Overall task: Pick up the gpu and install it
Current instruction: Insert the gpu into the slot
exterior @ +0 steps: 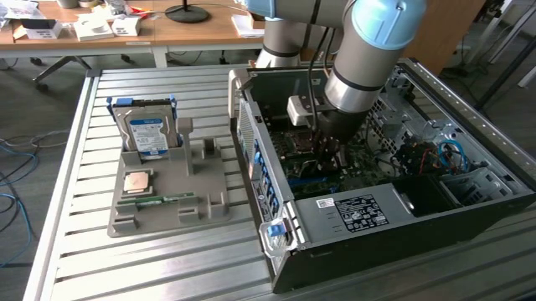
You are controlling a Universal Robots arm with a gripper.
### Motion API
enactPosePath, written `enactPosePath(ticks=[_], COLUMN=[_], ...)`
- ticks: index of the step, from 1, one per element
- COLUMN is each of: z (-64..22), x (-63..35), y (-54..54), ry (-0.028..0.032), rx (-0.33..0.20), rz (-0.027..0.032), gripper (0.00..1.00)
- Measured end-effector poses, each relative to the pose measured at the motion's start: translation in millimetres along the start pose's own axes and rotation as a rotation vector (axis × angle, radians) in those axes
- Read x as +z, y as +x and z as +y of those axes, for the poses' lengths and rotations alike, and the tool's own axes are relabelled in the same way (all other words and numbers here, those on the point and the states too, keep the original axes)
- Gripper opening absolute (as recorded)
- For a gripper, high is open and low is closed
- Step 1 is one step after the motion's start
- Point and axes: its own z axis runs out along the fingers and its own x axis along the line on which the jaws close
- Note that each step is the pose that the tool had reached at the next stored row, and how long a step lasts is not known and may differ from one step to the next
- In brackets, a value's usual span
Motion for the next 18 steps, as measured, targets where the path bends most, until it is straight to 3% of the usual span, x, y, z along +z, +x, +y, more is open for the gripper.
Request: enactPosePath(ticks=[11,18], z=[0.5,0.7], x=[0.5,0.6], y=[0.1,0.1], ry=[0.0000,0.0004], rx=[0.000,0.005], rz=[0.0000,0.0036], gripper=[0.26,0.26])
